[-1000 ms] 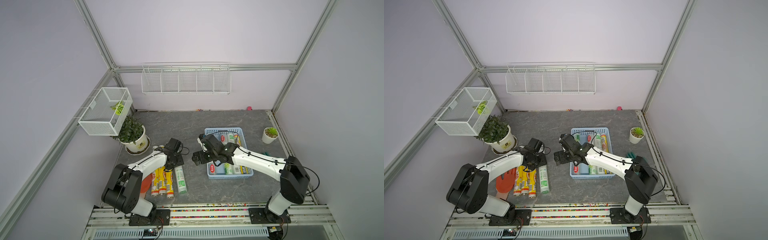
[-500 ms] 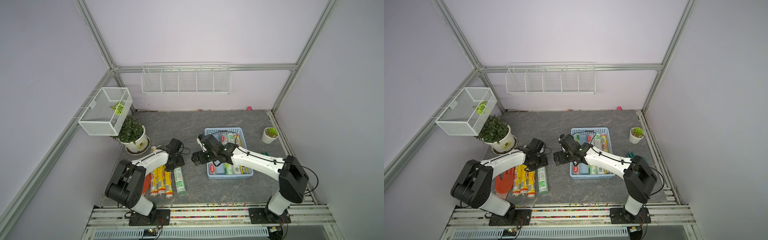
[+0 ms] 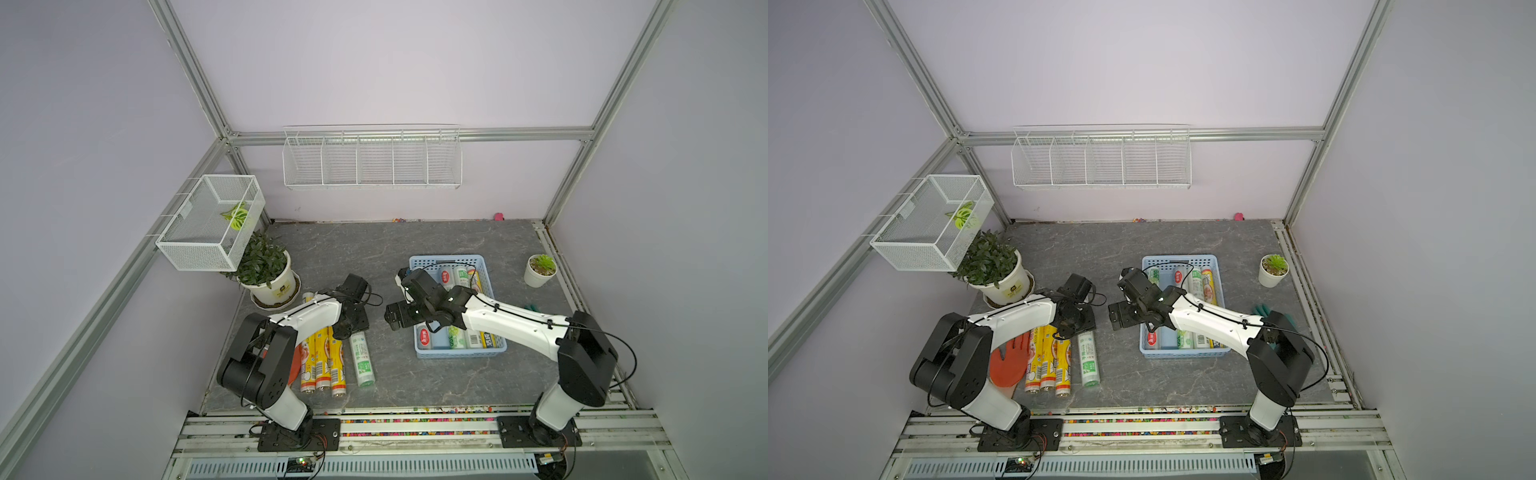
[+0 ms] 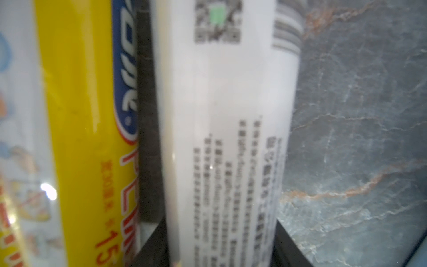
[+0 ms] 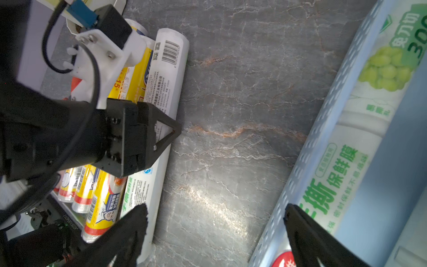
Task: Put the plastic wrap into the basket
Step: Pick up the plastic wrap from the center of the board.
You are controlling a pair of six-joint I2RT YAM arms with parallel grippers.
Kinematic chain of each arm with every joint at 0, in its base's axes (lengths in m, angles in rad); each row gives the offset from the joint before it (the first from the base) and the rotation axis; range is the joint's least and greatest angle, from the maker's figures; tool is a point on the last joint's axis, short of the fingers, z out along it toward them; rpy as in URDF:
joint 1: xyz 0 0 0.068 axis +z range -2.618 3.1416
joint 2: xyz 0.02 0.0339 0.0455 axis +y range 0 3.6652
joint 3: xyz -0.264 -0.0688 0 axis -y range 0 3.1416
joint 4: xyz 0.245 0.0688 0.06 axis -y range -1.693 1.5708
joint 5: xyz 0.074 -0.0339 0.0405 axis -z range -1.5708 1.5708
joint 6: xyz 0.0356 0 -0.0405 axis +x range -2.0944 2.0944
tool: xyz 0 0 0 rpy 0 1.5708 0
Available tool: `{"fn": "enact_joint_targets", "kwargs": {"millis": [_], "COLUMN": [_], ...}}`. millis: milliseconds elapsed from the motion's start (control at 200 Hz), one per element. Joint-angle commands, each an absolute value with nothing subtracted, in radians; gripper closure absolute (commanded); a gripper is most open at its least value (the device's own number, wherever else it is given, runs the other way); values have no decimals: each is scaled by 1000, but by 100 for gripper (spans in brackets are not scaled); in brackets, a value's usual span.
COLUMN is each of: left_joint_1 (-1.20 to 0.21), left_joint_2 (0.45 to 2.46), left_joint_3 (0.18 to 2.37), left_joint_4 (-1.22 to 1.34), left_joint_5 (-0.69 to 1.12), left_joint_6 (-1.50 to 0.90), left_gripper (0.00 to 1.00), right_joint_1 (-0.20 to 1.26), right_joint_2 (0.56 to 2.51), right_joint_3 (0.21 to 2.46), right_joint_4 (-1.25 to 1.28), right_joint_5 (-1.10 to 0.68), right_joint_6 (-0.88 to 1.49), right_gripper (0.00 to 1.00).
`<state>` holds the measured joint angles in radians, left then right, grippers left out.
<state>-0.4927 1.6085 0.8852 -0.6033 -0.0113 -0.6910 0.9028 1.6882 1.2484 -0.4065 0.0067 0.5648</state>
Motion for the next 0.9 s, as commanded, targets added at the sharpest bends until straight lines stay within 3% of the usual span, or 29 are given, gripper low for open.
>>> {"fn": "enact_joint_targets", "kwargs": {"millis": [0, 55, 265, 645, 895], "left_joint_1": [-521, -525, -556, -568, -619], "left_joint_2": [1635, 1627, 1514, 1245, 1295], "left_joint_3": [881, 889, 946, 971, 1049], "left_joint_4": [-652, -656, -690, -527, -352], "left_joint_5": [15, 27, 50, 209, 280], "left_joint_6": [-712, -715, -741, -714, -727], "left_gripper": [60, 68, 80, 83, 87], "right_joint_1": [906, 907, 905, 872, 714], "right_joint_2": [1643, 1636, 1574, 1372, 1228], "right_joint_3": [1224, 1220, 1183, 1040, 910], "right_joint_4": [-397, -400, -411, -394, -367], "right_joint_5": [50, 61, 171, 359, 260], "right_joint_6": [577, 579, 607, 661, 701], "right_gripper": [2, 3, 2, 3, 2]}}
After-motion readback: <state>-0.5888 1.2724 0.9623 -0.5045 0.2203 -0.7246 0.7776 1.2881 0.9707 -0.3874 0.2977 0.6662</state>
